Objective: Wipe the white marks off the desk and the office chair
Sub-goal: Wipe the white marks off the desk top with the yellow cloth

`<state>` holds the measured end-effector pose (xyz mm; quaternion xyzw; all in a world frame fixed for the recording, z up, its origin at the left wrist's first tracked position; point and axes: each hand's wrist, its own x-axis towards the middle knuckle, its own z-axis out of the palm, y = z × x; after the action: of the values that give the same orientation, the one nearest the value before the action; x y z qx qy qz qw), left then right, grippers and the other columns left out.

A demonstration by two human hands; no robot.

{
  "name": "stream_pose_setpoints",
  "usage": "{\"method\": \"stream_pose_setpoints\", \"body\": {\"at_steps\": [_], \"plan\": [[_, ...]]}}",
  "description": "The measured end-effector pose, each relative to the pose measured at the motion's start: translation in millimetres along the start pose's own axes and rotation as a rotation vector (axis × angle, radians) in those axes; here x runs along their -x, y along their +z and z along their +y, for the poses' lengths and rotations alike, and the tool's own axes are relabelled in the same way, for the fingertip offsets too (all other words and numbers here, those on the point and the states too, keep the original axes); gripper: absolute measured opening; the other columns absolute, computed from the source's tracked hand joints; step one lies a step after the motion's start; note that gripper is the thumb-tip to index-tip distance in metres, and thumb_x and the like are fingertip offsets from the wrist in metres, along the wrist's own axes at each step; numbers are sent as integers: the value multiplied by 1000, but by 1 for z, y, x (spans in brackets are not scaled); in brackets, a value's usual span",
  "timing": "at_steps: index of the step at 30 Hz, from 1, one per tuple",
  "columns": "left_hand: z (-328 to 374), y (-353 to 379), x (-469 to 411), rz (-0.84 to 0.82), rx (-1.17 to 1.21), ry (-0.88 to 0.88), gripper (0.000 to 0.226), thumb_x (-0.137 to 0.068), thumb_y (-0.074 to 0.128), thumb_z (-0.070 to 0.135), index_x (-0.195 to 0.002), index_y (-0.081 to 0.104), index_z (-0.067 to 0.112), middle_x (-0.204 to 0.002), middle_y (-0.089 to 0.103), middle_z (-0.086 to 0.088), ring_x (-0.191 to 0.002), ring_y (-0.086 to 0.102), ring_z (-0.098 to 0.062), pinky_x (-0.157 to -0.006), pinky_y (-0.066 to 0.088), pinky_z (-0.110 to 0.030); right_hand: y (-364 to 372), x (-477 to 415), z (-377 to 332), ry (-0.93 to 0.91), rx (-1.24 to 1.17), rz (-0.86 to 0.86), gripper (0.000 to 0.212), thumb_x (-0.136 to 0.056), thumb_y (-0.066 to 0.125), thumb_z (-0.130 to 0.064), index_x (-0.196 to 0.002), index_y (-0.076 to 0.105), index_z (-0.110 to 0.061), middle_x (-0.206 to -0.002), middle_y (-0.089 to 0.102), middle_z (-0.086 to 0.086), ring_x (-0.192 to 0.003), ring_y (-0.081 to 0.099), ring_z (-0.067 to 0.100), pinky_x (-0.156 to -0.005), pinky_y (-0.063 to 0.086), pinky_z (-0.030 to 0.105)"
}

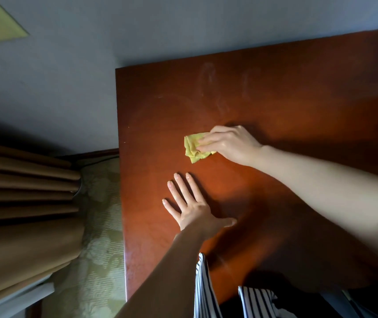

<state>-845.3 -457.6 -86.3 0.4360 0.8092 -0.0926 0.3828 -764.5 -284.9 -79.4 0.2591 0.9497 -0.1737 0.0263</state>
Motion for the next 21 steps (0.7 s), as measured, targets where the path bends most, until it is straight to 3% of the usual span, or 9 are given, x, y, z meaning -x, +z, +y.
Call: {"method": "stream_pose_setpoints", "body": {"at_steps": [2, 7, 9, 13, 17, 21], "plan": [[0, 0, -1, -8, -1, 2, 157, -44, 65, 84, -119, -56, 17, -124, -64, -5, -112, -60, -26, -89, -36, -51, -3, -22, 0, 44, 2, 70, 41, -93, 53, -6, -125, 60, -29, -133, 56, -6, -120, 49, 18, -82, 50, 41], [-1, 2, 0, -6, -17, 7, 156, -46, 64, 84, -120, -56, 16, -122, -65, -5, -111, -61, -26, -87, -37, -51, 9, -50, -17, 455, -105, 303, 40, -96, 46, -10, -122, 62, -36, -130, 57, -15, -115, 48, 15, -75, 45, 30], [-1, 2, -1, -7, -21, 2, 157, -45, 64, 84, -120, -56, 16, -121, -66, -6, -110, -61, -26, -88, -36, -52, 15, -50, -30, 530, -117, 349, 37, -97, 45, -14, -121, 63, -36, -127, 59, -16, -112, 50, 14, -73, 44, 28], [0, 2, -3, -1, -23, -7, 157, -45, 64, 84, -118, -57, 16, -121, -66, -6, -109, -62, -27, -93, -33, -54, 21, -12, -43, 400, -88, 349, 38, -92, 52, -9, -118, 66, -33, -122, 63, -13, -108, 54, 18, -68, 46, 30], [0, 5, -2, 48, 0, 5, 156, -44, 62, 86, -119, -56, 17, -123, -65, -5, -113, -60, -27, -96, -31, -54, 24, 52, -56, 254, -93, 361, 38, -74, 70, -1, -104, 74, -23, -106, 71, -6, -92, 64, 24, -56, 55, 34], [-3, 7, -1, 92, 64, 48, 147, -51, 63, 81, -126, -48, 21, -124, -62, 1, -121, -53, -23, -104, -24, -55, 23, 112, -56, 109, -101, 268, 39, -64, 77, 1, -97, 76, -20, -97, 73, -6, -82, 67, 21, -47, 54, 33]]}}
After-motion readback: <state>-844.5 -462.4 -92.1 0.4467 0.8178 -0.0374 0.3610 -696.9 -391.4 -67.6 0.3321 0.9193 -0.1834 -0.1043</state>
